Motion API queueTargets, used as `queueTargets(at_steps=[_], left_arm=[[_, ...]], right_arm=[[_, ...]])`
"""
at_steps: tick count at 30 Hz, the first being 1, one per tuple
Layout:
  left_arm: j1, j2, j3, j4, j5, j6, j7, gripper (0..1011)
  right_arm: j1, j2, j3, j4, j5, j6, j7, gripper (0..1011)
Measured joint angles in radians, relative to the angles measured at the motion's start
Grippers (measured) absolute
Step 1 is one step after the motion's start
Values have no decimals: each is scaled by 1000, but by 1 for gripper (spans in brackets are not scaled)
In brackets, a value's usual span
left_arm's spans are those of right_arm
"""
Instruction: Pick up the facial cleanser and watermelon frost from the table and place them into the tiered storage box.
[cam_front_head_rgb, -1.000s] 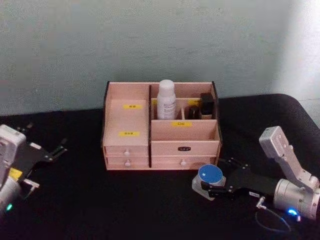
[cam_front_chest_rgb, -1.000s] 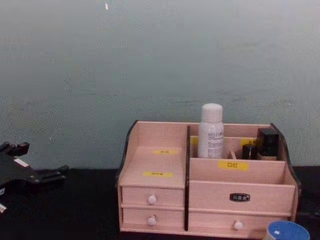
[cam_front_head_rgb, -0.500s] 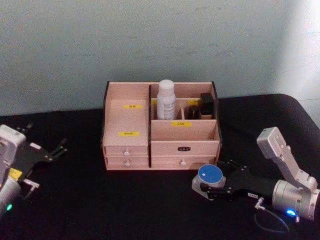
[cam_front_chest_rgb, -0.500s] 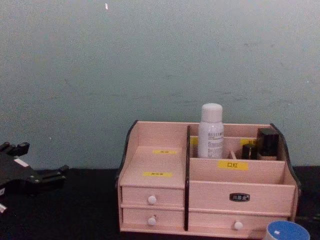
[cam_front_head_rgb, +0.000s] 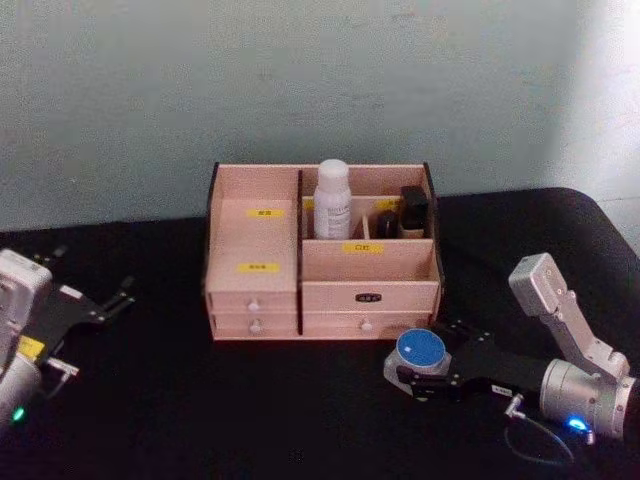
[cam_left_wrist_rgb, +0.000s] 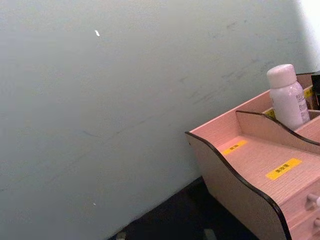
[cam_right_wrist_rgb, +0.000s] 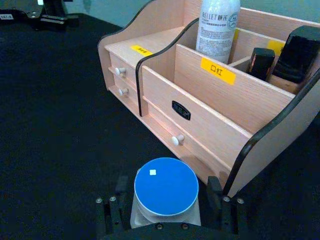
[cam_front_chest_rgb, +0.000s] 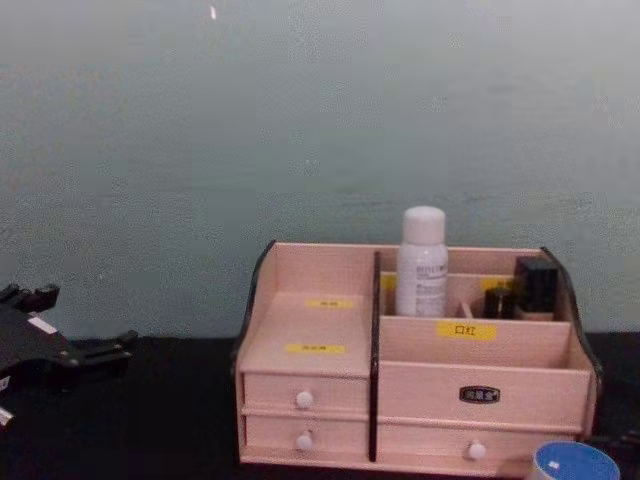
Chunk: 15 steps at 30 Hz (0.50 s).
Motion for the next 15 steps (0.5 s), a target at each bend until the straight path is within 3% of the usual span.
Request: queueTargets(at_steps=[15], left_arm=[[0, 0, 0, 0, 0, 0, 0, 1001]], right_arm=[[2, -2, -1, 3, 2, 0, -2, 1000]])
